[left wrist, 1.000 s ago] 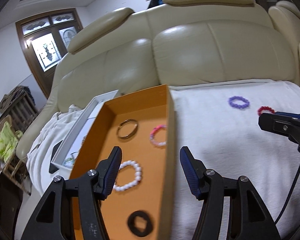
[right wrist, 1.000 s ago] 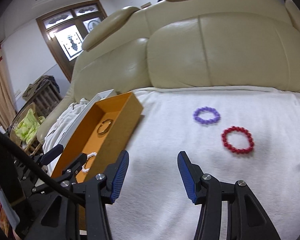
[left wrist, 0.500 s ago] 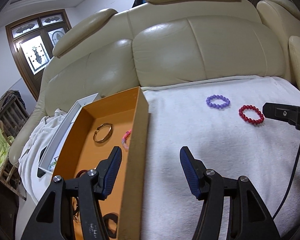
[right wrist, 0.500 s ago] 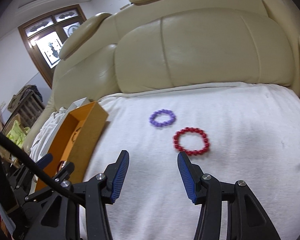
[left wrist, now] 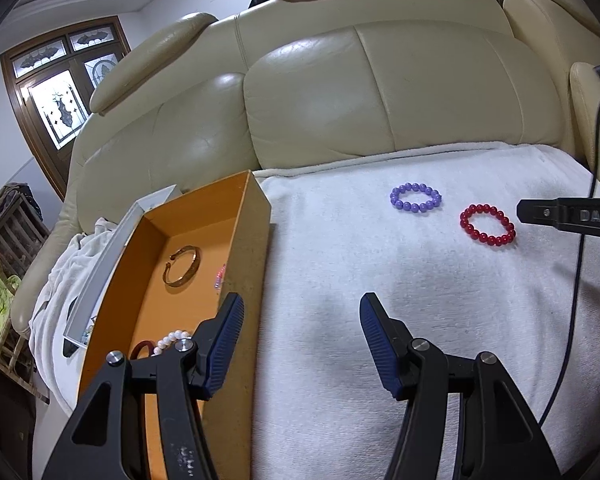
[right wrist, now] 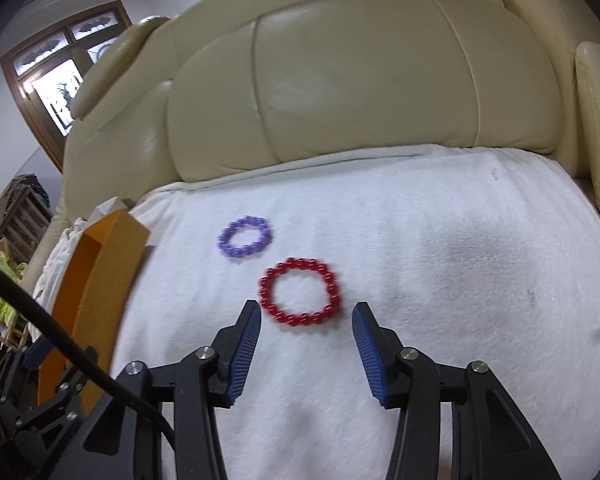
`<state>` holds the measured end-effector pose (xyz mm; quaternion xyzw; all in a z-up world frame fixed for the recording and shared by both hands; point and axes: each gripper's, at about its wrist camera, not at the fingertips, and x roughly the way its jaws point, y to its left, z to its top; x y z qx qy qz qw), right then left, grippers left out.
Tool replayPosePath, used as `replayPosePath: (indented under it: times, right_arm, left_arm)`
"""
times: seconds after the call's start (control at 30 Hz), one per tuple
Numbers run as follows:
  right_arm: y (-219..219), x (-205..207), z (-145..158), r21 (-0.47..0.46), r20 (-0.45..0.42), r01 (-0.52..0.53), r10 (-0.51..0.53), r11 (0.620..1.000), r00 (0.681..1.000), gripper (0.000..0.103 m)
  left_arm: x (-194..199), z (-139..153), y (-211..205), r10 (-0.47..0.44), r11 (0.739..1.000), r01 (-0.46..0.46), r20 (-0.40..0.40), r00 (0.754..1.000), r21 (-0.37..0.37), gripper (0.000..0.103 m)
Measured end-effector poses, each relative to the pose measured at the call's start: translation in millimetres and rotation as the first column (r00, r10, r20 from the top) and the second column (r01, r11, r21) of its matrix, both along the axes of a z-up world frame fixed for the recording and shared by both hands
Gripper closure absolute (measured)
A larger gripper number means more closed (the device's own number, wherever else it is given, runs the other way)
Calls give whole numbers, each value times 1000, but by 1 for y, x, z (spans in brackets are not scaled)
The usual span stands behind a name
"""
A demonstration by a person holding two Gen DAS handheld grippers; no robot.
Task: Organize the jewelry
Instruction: 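Move both tools back to the purple and red bracelets on the towel, then grasp the red beaded bracelet with the right tool while the left tool grasps the purple bracelet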
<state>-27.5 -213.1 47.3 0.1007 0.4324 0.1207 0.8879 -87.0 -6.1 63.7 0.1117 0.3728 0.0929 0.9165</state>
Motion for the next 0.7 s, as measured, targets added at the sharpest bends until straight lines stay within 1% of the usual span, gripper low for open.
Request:
replayPosePath:
  times: [0.07,0.13,0.23,0.3,0.33,0.37,0.4,0.43,0.47,0.5,0.53,0.6,0.63,0.7]
  right_arm:
    - [-1,10,-7,-21,-14,10,-10,1000,1000,57]
    - [-2,19,-15,-36,-27,20,-21,999,999,63]
    - [-2,33,-23,-42,-40,23,-25,999,999,63]
    - [0,40,-29,-50,-47,18,-20,999,999,64]
    - [2,43,-32,-45,-55,11,-14,999,998,68]
    - [5,45,-35,-46,-65,3,-6,999,998,70]
    - [9,47,-37,-70,-63,-5,1,998,998,70]
    - [12,47,-36,-89,-55,-11,6,996,998,73]
    - [15,46,-35,-104,-49,-19,14,994,999,77]
    - [17,46,-35,-106,-50,-29,24,994,998,86]
    - [18,44,-35,-108,-51,-35,30,994,998,89]
    - [23,43,-35,-143,-40,-48,43,989,998,92]
    - [25,41,-34,-166,-33,-57,53,984,998,92]
    - [27,39,-34,-183,-27,-63,59,981,998,92]
  left_arm:
    - [5,-2,0,2,1000,-2,-12,1000,-8,42]
    - [12,-4,1,6,1000,-7,-20,1000,-18,42]
    - [29,-4,6,1,997,-3,-37,999,-73,42]
    - [44,-5,8,-2,996,-2,-41,999,-93,42]
    - [51,-5,9,-5,995,0,-48,999,-103,42]
    - [59,-6,9,-15,992,7,-59,998,-123,42]
    - [69,-8,9,-34,987,22,-73,997,-158,42]
    - [77,-10,9,-46,982,30,-85,995,-186,42]
    - [85,-13,9,-47,979,26,-96,994,-203,42]
    - [95,-16,8,-43,977,20,-105,994,-213,42]
    - [102,-18,7,-50,974,24,-109,993,-225,42]
    - [115,-23,6,-55,966,22,-122,991,-256,42]
    - [119,-24,6,-57,963,21,-124,991,-269,43]
    - [130,-26,3,-76,951,33,-126,989,-308,48]
